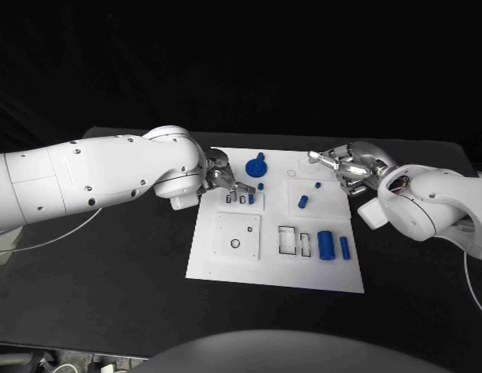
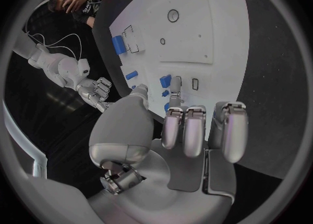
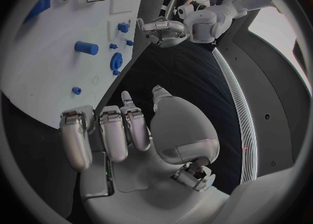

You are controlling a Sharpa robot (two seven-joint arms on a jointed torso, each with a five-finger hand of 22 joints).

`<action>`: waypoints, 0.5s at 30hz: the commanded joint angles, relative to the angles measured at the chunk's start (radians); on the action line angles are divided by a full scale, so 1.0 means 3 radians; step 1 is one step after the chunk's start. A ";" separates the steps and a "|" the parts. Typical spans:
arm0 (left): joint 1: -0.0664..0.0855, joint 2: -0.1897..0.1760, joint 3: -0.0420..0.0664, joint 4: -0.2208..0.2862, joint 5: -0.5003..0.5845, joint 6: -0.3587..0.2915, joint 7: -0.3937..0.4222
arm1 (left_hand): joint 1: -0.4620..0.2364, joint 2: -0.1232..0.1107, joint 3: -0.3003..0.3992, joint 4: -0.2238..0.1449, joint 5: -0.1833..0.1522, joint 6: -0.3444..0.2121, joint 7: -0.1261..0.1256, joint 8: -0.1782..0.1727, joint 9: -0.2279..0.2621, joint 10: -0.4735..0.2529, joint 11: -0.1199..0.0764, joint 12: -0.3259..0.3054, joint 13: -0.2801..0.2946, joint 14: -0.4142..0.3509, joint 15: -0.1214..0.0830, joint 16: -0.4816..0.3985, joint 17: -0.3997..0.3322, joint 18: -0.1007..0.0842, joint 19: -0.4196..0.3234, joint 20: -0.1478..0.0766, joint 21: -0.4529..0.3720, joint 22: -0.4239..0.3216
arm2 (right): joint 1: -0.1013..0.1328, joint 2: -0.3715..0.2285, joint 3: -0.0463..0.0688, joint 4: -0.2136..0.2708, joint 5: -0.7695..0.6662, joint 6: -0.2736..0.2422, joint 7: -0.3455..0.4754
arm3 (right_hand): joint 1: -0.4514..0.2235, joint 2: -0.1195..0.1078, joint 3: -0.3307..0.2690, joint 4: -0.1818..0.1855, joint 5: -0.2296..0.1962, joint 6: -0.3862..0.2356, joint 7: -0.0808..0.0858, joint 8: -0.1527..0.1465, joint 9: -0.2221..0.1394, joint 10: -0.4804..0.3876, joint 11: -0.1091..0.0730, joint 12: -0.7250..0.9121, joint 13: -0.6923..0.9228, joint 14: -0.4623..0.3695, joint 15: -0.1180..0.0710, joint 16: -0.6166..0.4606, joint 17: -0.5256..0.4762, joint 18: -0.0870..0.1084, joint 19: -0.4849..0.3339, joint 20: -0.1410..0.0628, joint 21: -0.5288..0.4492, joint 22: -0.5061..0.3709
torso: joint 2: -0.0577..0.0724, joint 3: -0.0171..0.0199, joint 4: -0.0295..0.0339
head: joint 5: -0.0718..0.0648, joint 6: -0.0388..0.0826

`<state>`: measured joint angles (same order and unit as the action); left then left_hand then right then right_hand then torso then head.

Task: Assemble the parts on the task board

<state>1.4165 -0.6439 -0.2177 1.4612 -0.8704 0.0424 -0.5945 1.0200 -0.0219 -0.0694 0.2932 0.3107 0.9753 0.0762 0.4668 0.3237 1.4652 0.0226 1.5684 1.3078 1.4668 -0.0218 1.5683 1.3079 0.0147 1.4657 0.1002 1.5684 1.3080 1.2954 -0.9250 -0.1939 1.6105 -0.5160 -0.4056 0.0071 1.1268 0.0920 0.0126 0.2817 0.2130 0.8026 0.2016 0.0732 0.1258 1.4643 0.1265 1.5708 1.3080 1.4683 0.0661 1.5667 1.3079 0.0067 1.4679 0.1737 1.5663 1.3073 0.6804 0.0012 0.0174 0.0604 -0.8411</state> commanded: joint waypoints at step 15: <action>-0.0001 0.0322 0.0002 -0.0312 0.0051 0.0278 -0.0279 | 0.0069 0.0024 0.0005 -0.0005 0.0014 0.0014 -0.0030 0.0010 0.0085 0.0352 -0.0043 0.0008 0.0877 0.0347 -0.0028 0.0008 0.0876 -0.0049 0.0350 -0.0028 0.0008 0.0876 | -0.0007 0.0029 0.0000 -0.0059 -0.0010 0.0168 -0.0145 | -0.0001 0.0029 -0.0007 0.0014 -0.0004 -0.0025 0.0004 0.0022 0.0003 0.0355 0.0021 0.0000 0.0876 0.0342 0.0023 0.0014 0.0876 -0.0022 0.0343 0.0024 0.0015 0.0878 | 0.0003 -0.0002 -0.0008 | -0.0045 -0.0006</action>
<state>1.4163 -0.5548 -0.2176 1.3759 -0.8652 0.0877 -0.6633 1.0278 -0.0147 -0.0695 0.2932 0.3107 0.9789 0.0727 0.4667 0.3482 1.4651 0.0157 1.5683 1.3077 1.4668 -0.0218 1.5683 1.3077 0.0148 1.4657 0.1003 1.5684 1.3078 1.2943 -0.9182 -0.1939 1.5937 -0.5153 -0.3806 -0.0238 1.1268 0.0919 0.0126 0.2816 0.2129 0.8026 0.2016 0.0732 0.1257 1.4643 0.1265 1.5708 1.3079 1.4683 0.0661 1.5667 1.3077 0.0066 1.4679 0.1737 1.5663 1.3081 0.6820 0.0004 0.0153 0.0485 -0.8439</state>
